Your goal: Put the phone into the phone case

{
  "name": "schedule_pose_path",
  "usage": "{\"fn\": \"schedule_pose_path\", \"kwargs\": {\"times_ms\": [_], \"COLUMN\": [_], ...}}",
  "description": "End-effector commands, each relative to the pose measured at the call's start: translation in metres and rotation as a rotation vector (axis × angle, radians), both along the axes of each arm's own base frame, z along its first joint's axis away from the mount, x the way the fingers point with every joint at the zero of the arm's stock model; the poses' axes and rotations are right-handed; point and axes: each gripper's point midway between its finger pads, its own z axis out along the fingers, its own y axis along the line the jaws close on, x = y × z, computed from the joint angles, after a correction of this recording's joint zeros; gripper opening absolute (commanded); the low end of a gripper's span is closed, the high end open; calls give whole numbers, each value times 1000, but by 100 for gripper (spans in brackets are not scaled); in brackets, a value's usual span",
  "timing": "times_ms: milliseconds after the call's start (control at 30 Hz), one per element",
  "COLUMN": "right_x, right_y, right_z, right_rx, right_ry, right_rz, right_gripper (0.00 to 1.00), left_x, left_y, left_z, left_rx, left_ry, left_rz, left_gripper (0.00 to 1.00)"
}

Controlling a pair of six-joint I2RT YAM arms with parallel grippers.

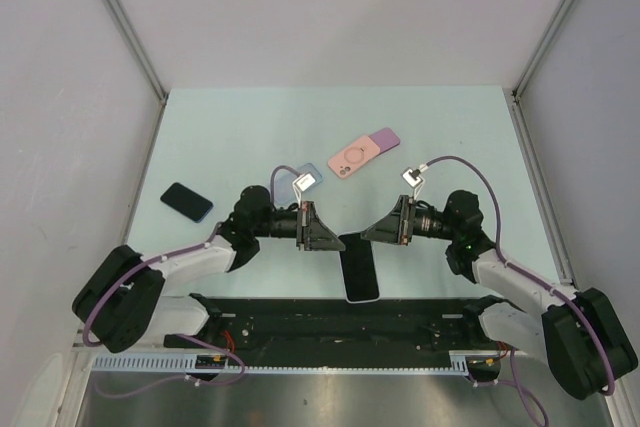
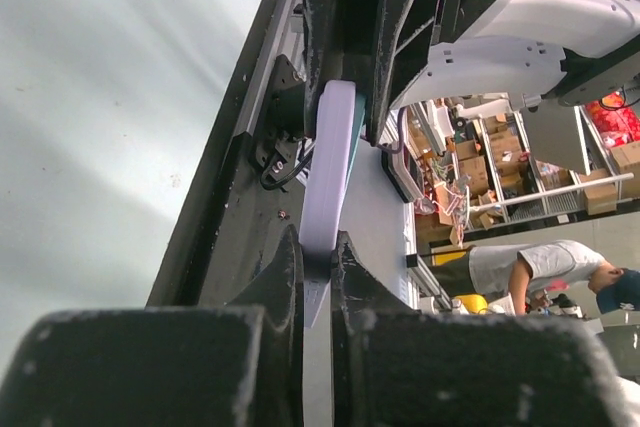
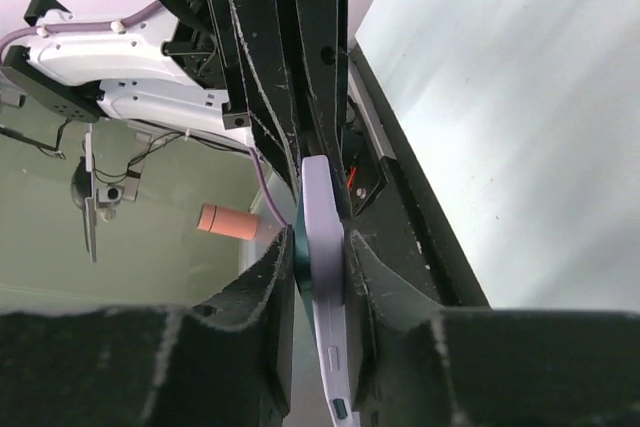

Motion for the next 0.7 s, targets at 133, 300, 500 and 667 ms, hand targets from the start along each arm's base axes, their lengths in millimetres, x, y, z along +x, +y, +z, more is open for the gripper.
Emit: {"fn": "schedule_pose_path", "kwargs": {"times_ms": [133, 300, 500, 667], "right_x": [12, 12, 0, 3], "right_y": [0, -1, 6, 7], "right_z": [21, 15, 25, 16], "right_rx": [-16, -64, -20, -41], "right_ry": [-159, -148, -140, -104], "right_rz": [-44, -51, 13, 11], "right_gripper": [0, 15, 44, 28], "left_x": [10, 23, 25, 28], "left_y": [-4, 0, 1, 1], "left_z": [-15, -31, -33, -36], "left_rx": [108, 223, 240, 253], "left_ry": [48, 44, 49, 55], "left_rz": [11, 70, 88, 107], "left_gripper": [0, 0, 0, 0]}}
